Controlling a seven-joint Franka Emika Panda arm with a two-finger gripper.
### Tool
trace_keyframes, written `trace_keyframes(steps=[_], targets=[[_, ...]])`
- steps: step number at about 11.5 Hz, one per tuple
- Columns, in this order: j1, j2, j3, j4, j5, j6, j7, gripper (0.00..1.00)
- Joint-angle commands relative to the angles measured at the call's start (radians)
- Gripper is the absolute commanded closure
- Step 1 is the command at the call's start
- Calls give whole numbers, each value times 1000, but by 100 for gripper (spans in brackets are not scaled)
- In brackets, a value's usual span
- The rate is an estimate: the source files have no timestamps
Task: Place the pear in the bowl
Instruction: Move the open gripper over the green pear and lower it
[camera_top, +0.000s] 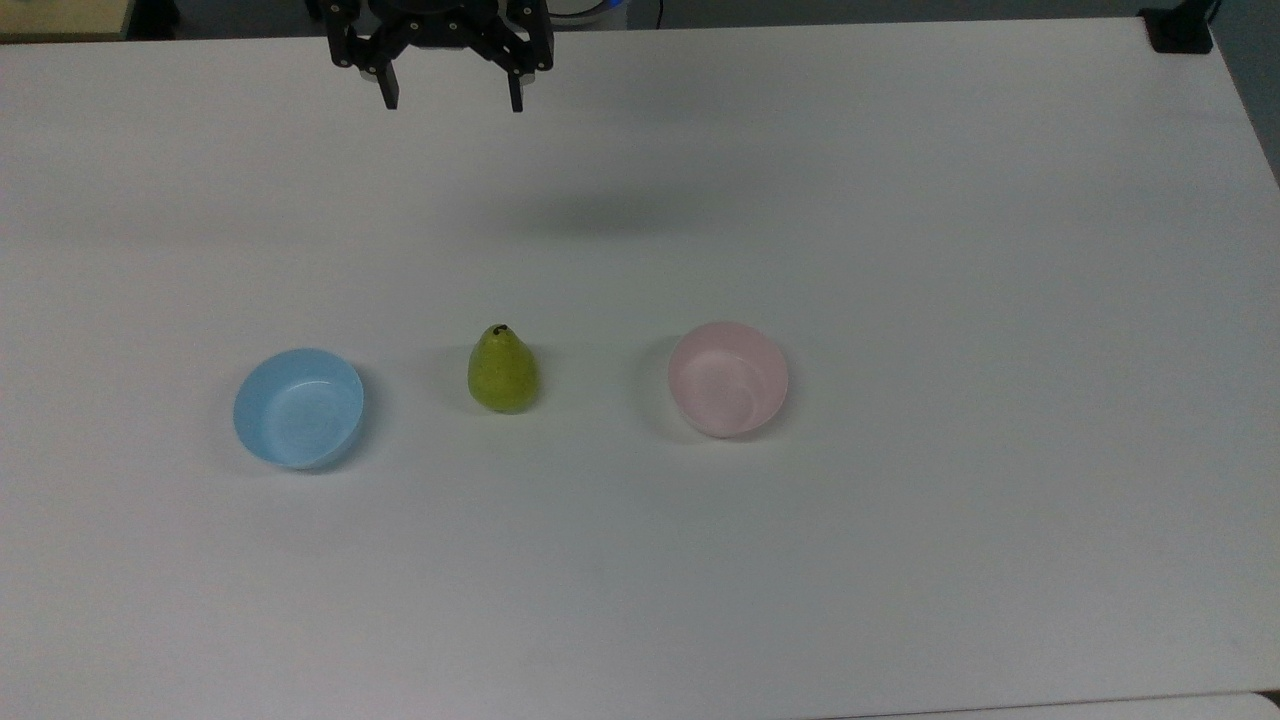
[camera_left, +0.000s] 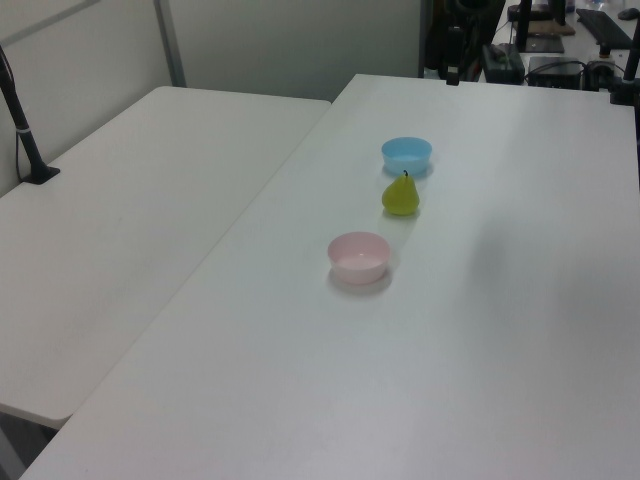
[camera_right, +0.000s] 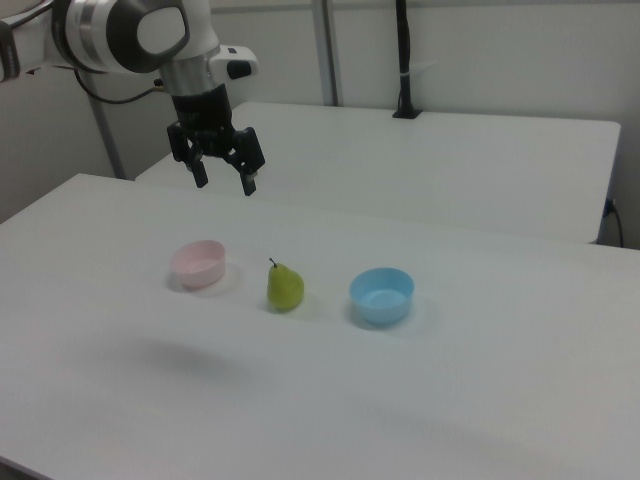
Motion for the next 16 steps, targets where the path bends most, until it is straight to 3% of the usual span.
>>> trace_keyframes(steps=[1, 7, 13, 16], targets=[[0, -1, -2, -1, 1, 17, 8, 0], [11, 23, 0, 15, 16, 20, 8, 0], [34, 175, 15, 47, 25, 222, 33, 0], [29, 293, 12, 47, 5, 276, -56, 0]])
